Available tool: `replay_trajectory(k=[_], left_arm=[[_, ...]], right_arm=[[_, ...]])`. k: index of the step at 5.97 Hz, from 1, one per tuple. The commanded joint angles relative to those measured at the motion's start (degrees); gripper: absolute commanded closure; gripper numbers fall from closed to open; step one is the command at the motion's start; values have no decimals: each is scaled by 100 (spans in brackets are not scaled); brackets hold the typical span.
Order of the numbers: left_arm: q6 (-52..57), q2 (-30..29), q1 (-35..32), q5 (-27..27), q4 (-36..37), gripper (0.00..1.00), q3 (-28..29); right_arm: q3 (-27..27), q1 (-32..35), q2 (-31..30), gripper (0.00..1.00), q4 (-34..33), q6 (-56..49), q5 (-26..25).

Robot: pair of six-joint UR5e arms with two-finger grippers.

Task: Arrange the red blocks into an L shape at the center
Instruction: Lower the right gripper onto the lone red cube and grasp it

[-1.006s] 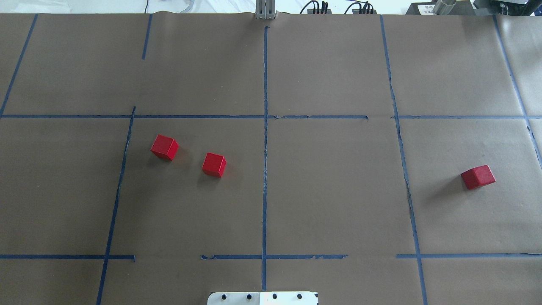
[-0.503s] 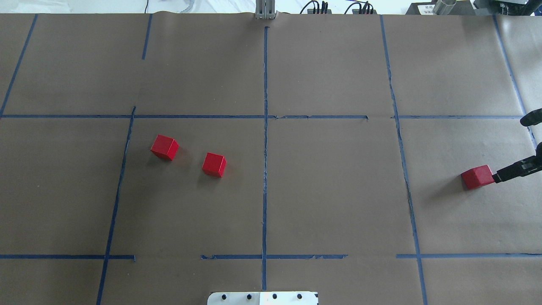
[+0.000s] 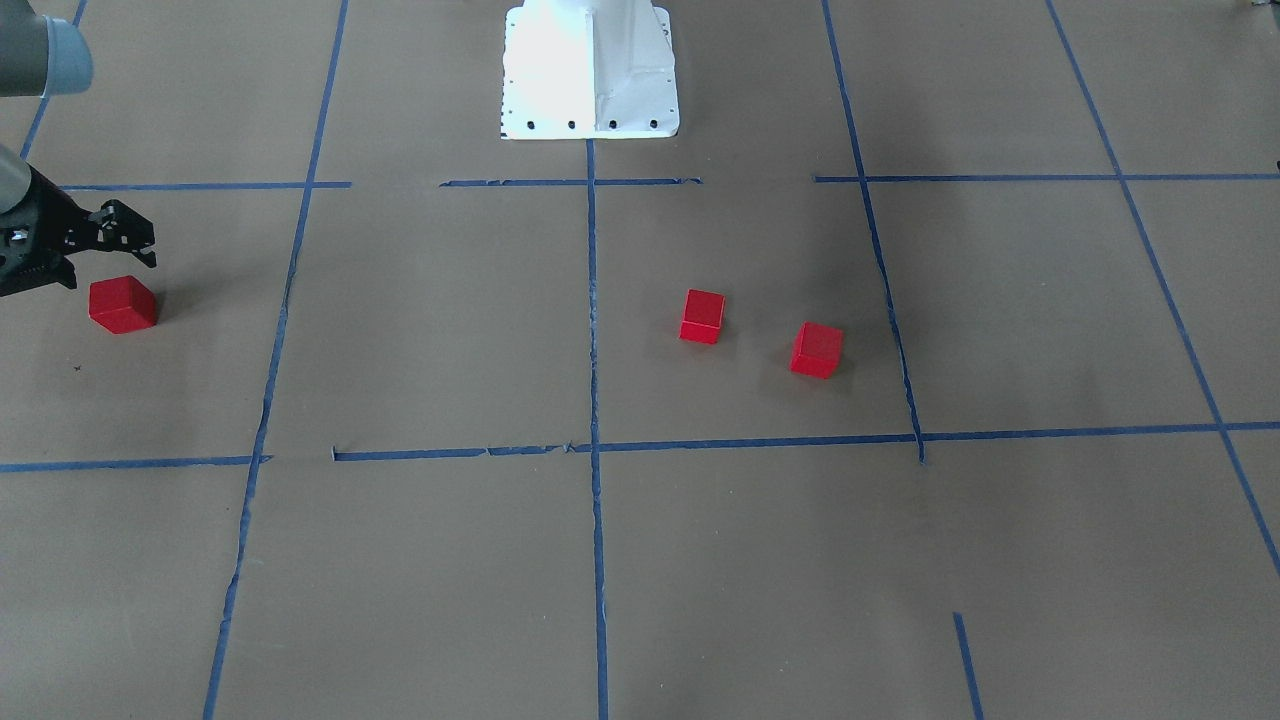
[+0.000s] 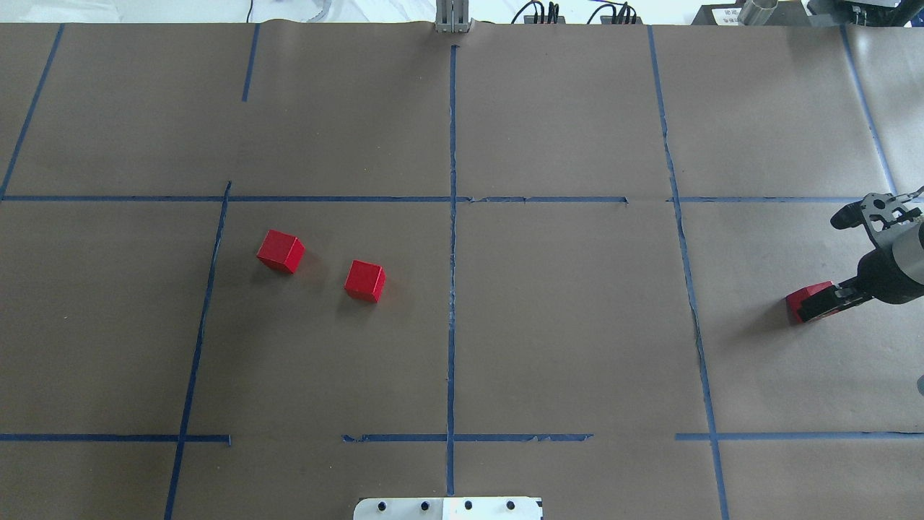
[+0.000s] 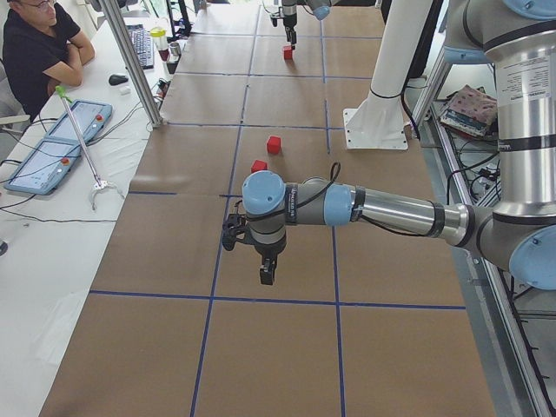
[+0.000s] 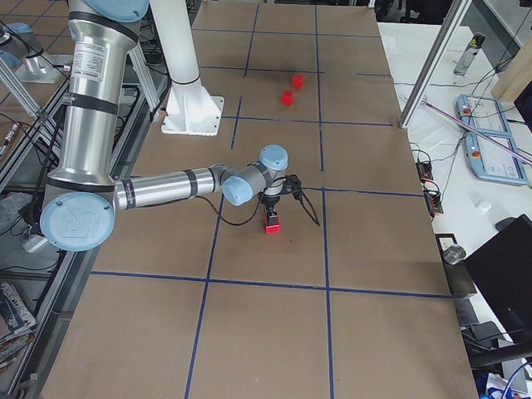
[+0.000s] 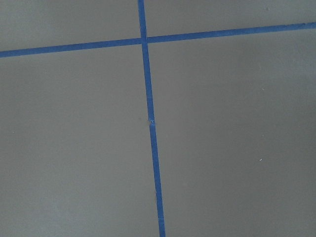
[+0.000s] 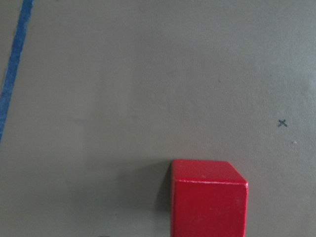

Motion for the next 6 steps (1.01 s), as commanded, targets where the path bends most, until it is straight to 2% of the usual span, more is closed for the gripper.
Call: replay_trajectory(k=[1, 3, 5, 6], left_arm=[[0, 0, 2, 2, 0, 0, 3], [0, 0, 2, 2, 0, 0, 3], [9, 0, 2, 2, 0, 0, -23], [26, 0, 2, 2, 0, 0, -24]], right_arm=[[-103, -53, 81, 1, -2, 57, -44], [-164, -79, 98, 1, -10, 5, -456], [-496, -79, 325, 9, -2, -31, -414], [-525, -79, 361, 31, -10, -31, -370]])
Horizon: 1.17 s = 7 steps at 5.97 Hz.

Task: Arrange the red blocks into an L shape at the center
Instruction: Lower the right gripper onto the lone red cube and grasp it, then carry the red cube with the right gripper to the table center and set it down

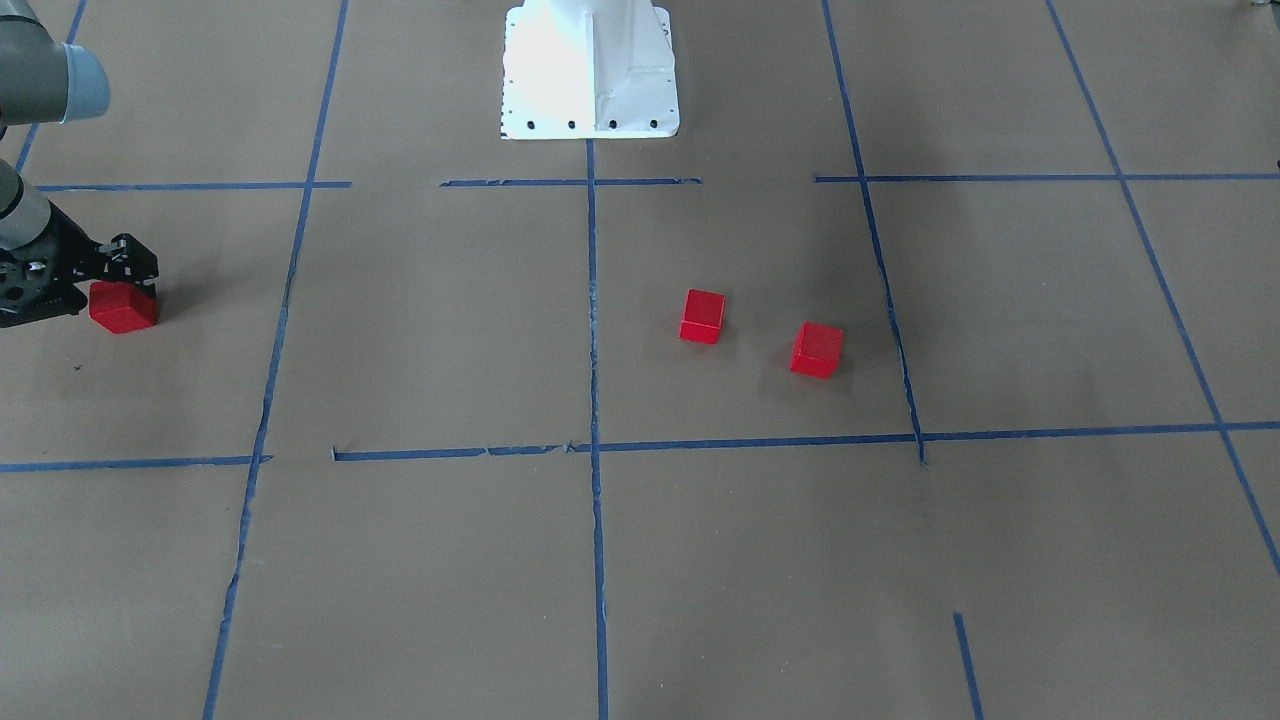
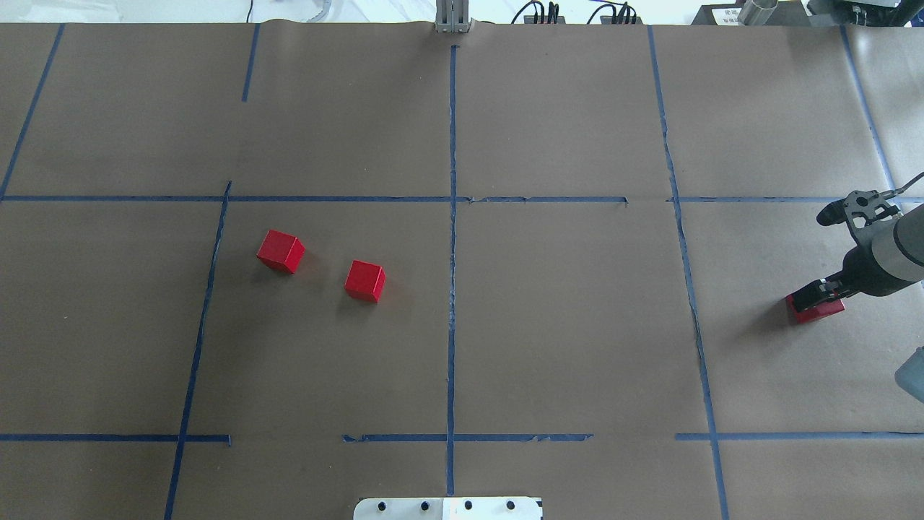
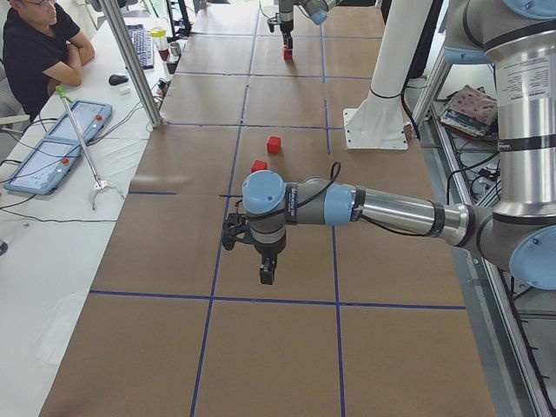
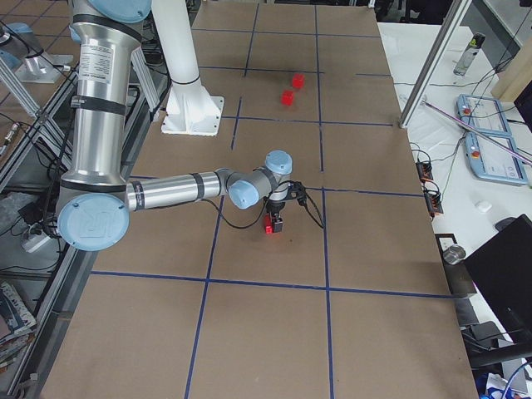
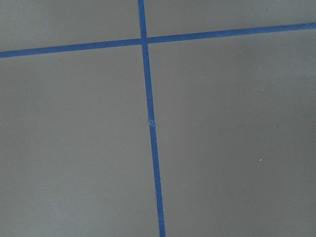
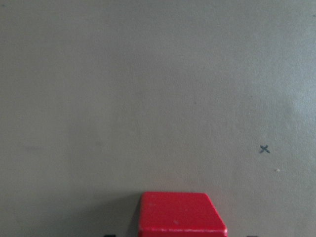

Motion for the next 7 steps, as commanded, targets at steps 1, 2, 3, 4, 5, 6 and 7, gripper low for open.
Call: replay_trajectory(k=[1, 2, 3, 4, 5, 6, 7], left_arm=[[32, 0, 2, 2, 0, 0, -5], [32, 0, -6, 2, 0, 0, -5], [41, 0, -6, -7, 0, 0, -5], [41, 0, -6, -7, 0, 0, -5], [50, 0, 2, -7, -9, 0, -5], [32, 0, 2, -7, -18, 0, -14], [-3, -35, 2, 2, -18, 0, -31]], right_arm=[[-53, 8, 76, 79, -13, 11, 73], [112, 17, 76, 98, -57, 55, 395], [575, 8, 85, 100, -144, 142, 451], [936, -79, 337, 100, -310, 613, 521], [1027, -367, 1175, 100, -721, 1636, 661], [1028, -813, 1984, 99, -986, 2690, 584], [958, -1340, 2453, 100, -1024, 3240, 366]])
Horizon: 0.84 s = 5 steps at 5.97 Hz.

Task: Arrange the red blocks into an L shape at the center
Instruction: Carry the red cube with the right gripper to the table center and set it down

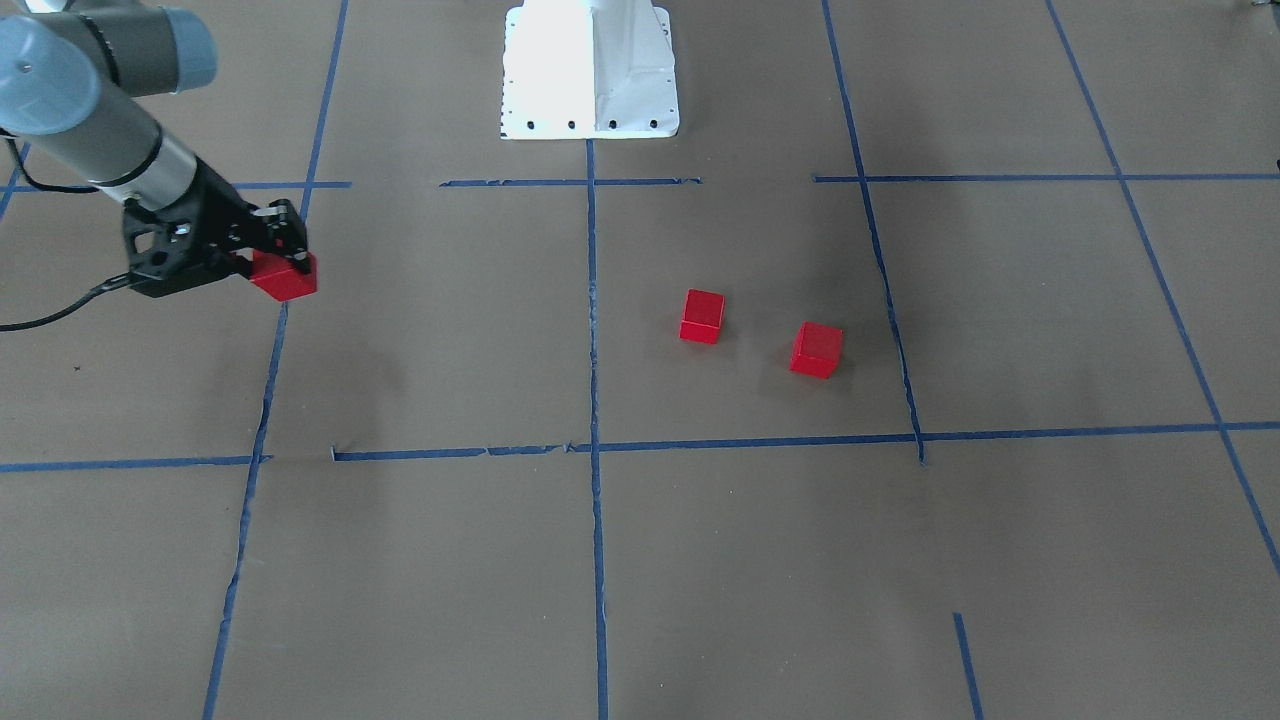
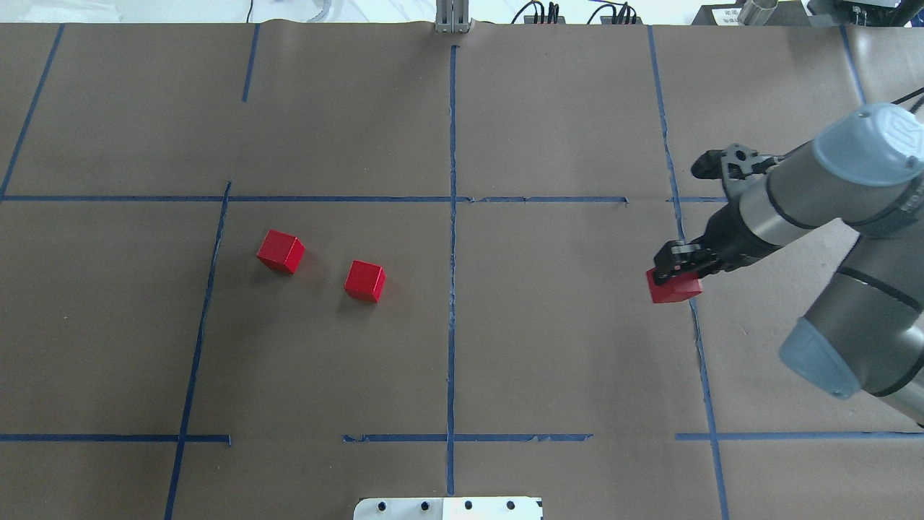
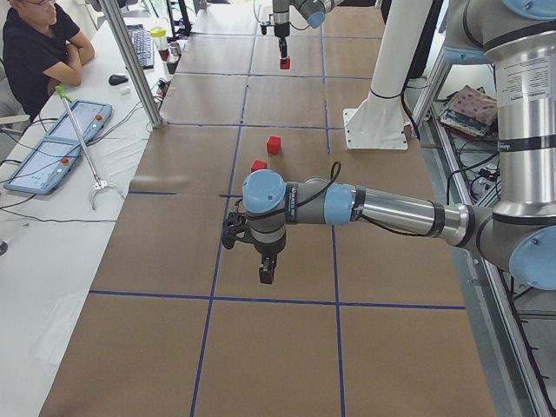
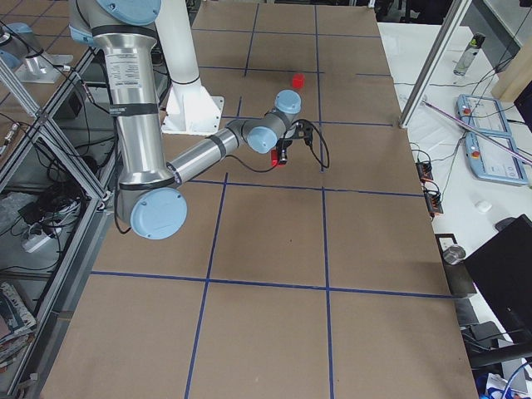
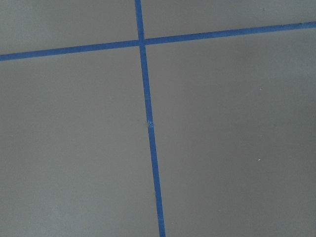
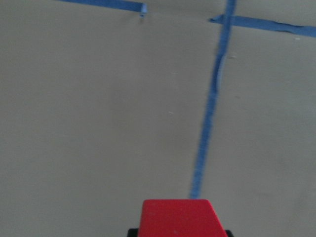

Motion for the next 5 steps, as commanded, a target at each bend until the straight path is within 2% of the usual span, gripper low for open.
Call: replay_trajectory(k=[1, 2, 3, 4, 5], left_arm=[[-19, -32, 10, 6, -3, 0, -12], [-27, -32, 10, 6, -3, 0, -21], [-19, -49, 88, 6, -20, 0, -47], [-27, -41, 220, -3, -377, 0, 31], [-36, -14, 221, -3, -424, 0, 14]], right_arm=[[-217, -971, 1164, 100, -472, 855, -713], [-819, -1194, 1962, 100, -676, 1448, -945], [-1356, -1422, 2483, 100, -660, 2028, -1461], [-1683, -1520, 2793, 99, -660, 2339, -1518], [-2026, -1591, 3074, 99, -651, 2429, -1528]])
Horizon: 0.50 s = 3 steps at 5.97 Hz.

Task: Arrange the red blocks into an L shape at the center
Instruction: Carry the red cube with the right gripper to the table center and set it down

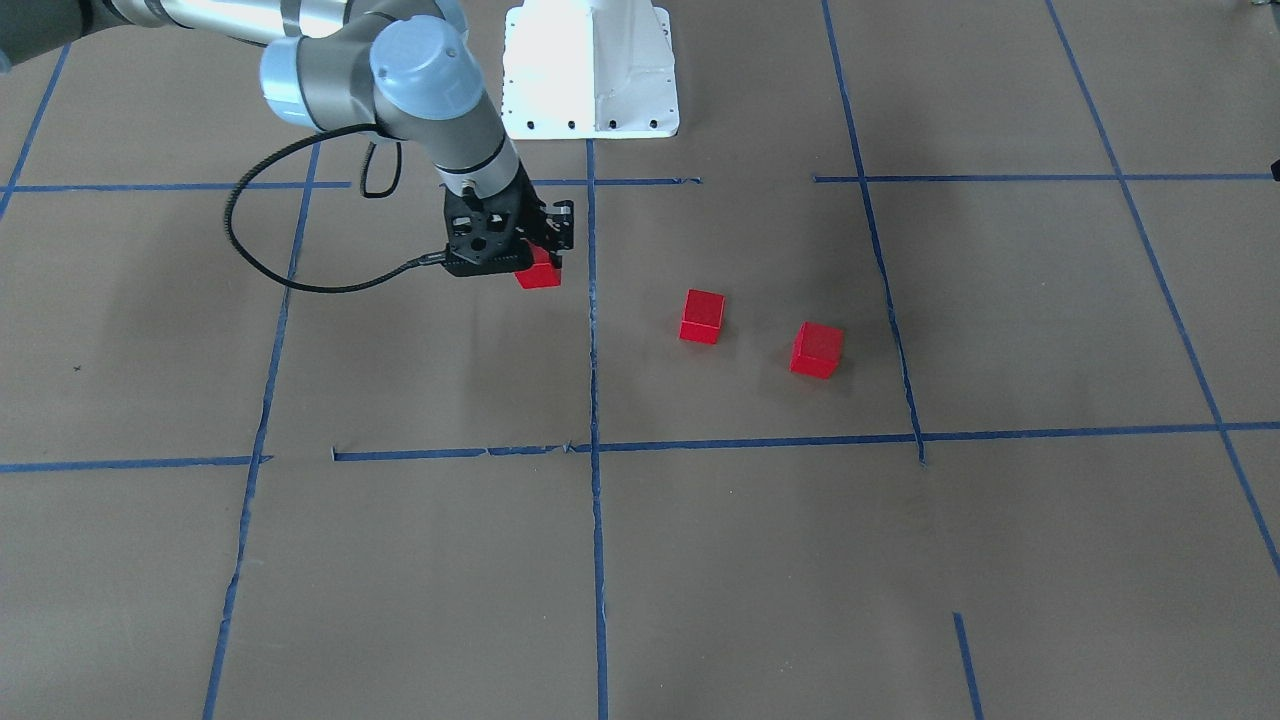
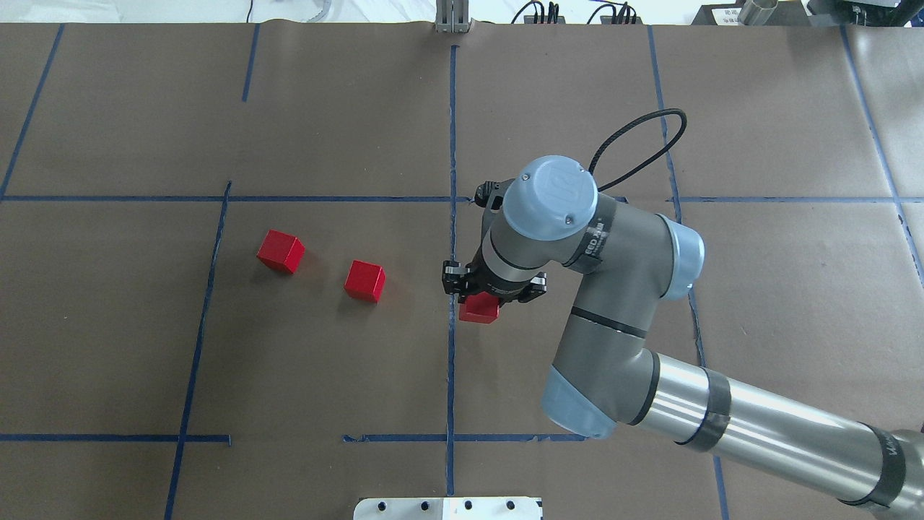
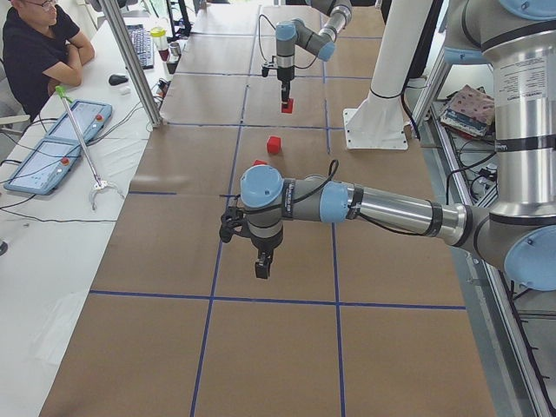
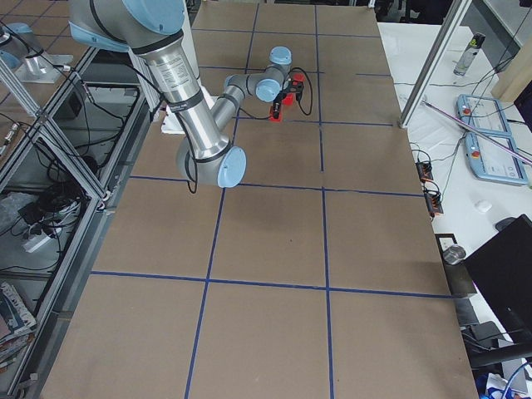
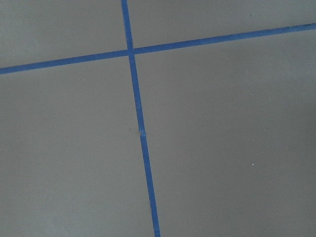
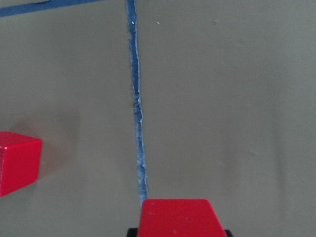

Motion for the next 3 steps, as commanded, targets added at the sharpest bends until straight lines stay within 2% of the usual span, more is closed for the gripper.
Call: replay_trajectory(k=[1, 2, 3], left_arm=[[1, 19, 34, -2, -112, 0, 12], [-7, 27, 34, -2, -112, 0, 3], [-8, 27, 34, -11, -112, 0, -31]], right_arm=[[-472, -127, 387, 96, 2, 244, -68], [-491, -188, 370, 89, -7, 245, -121], [-500, -250, 361, 74, -7, 245, -208]])
